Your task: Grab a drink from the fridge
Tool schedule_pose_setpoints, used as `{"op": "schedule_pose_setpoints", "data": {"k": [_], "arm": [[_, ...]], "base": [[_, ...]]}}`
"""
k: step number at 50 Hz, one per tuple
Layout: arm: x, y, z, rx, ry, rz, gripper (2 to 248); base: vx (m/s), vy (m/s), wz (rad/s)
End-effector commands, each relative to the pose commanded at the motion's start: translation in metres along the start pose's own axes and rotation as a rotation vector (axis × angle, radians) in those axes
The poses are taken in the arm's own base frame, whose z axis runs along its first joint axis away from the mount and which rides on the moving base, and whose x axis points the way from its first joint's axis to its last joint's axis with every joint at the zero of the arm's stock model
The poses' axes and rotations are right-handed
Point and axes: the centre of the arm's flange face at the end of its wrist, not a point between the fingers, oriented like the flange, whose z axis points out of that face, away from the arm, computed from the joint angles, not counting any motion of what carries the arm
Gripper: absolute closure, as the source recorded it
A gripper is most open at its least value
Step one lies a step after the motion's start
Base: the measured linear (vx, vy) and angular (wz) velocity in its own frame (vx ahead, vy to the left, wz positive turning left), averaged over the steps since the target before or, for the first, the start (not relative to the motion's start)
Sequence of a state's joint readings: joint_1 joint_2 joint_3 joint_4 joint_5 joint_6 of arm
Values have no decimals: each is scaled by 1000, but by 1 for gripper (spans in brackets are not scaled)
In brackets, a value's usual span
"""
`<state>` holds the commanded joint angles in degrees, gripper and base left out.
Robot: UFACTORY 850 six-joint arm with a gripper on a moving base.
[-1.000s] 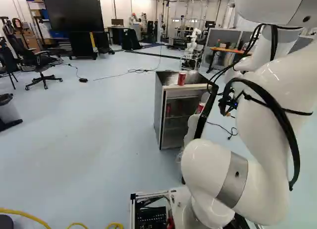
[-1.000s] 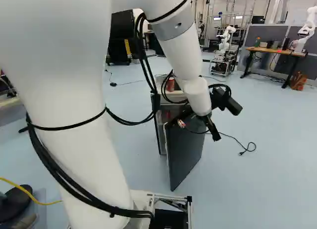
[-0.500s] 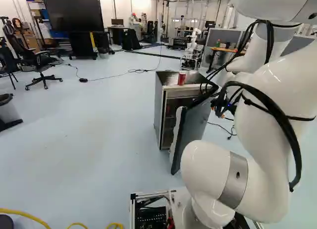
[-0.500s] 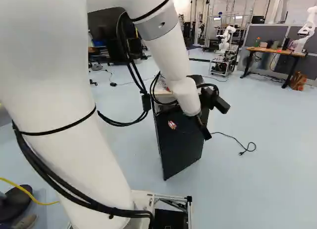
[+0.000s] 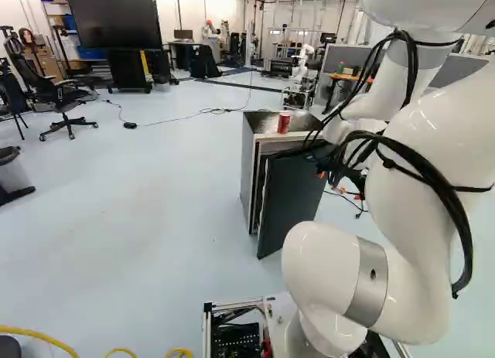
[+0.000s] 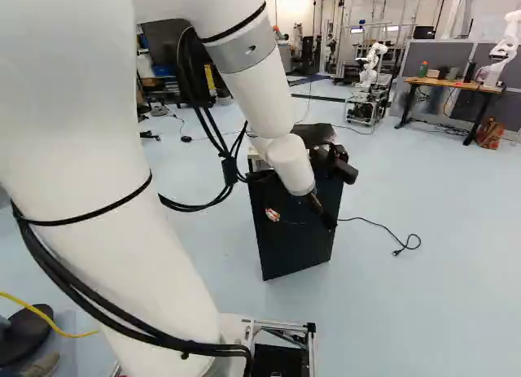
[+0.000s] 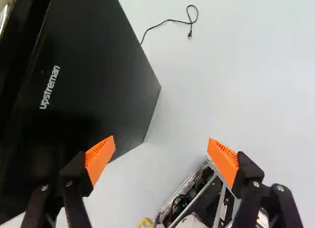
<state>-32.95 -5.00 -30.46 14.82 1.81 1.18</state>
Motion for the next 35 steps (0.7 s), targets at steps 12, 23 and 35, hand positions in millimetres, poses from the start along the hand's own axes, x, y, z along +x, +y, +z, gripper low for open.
{"op": "schedule_pose_setpoints", "data": {"k": [12,23,35], "arm": [[-13,-11,8,15,27,-115,3],[-23,-23,16,41,69,-221,3],[-35,-37,22,82,117,-335,3]], "base": [[0,0,0],[0,0,0],[0,0,0]]}}
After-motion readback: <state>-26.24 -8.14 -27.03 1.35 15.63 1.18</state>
